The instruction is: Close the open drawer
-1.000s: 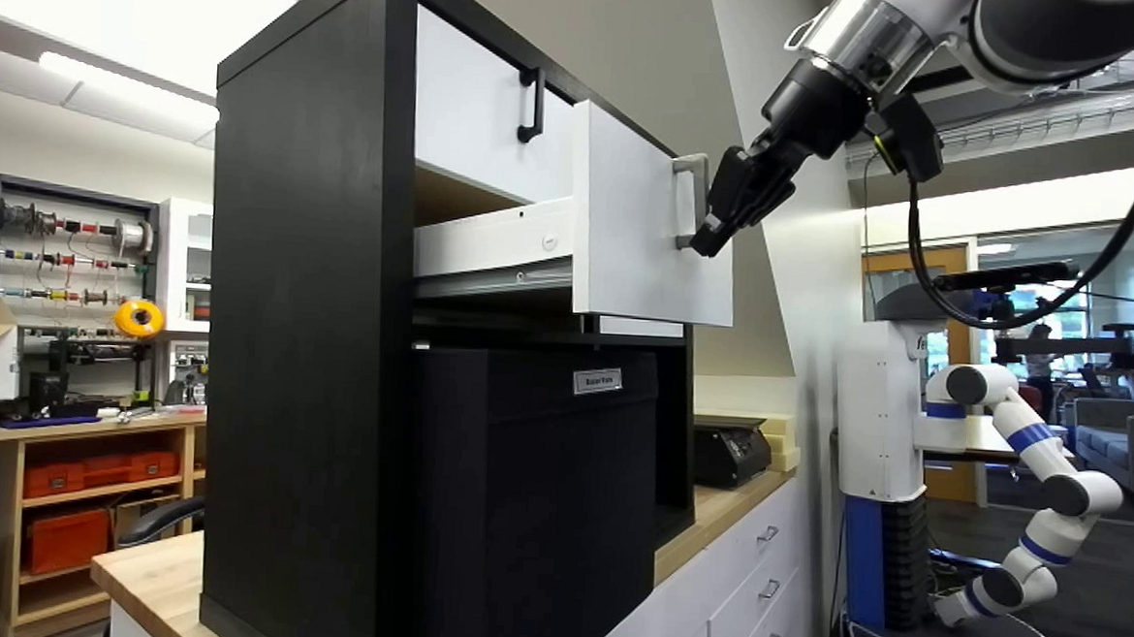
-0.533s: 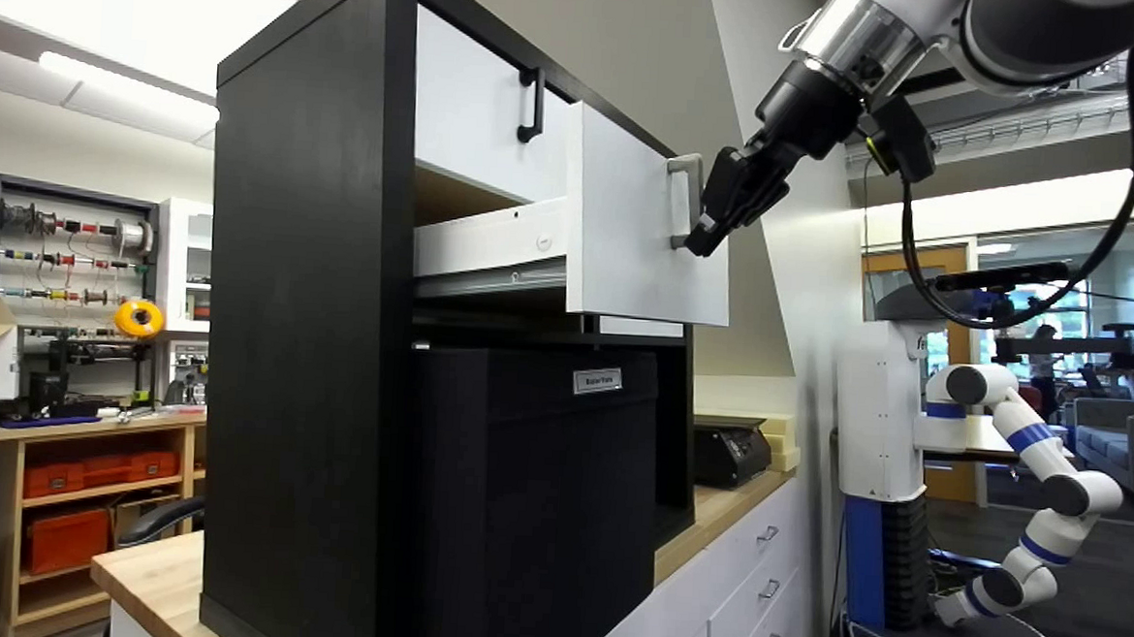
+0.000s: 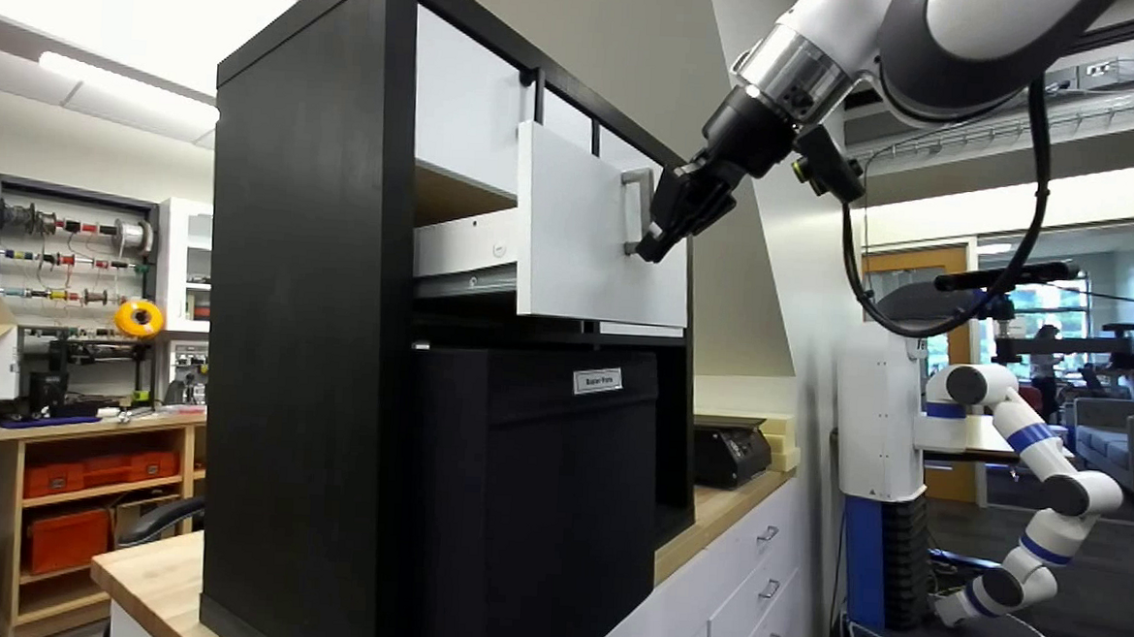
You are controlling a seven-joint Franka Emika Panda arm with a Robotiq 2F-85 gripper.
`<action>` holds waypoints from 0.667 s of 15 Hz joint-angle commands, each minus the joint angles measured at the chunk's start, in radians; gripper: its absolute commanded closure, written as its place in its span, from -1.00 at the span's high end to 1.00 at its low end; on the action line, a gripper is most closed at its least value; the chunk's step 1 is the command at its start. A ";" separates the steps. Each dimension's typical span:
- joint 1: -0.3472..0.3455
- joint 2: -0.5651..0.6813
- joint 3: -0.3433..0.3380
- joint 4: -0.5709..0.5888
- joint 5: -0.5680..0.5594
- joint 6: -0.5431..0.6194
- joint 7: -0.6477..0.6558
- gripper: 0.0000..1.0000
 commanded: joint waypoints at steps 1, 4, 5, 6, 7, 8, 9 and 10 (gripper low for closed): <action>-0.008 0.124 -0.009 0.109 -0.027 0.032 -0.004 -0.89; -0.017 0.204 0.002 0.189 -0.028 0.029 -0.008 -0.89; -0.016 0.228 0.002 0.215 -0.030 0.027 -0.009 -0.89; -0.016 0.254 0.002 0.244 -0.035 0.023 -0.008 -0.89; -0.016 0.281 0.002 0.274 -0.040 0.020 -0.007 -0.89; -0.015 0.305 0.002 0.301 -0.048 0.018 -0.006 -0.89; -0.014 0.329 0.001 0.328 -0.055 0.017 -0.004 -0.89; -0.013 0.352 0.000 0.353 -0.061 0.015 -0.003 -0.89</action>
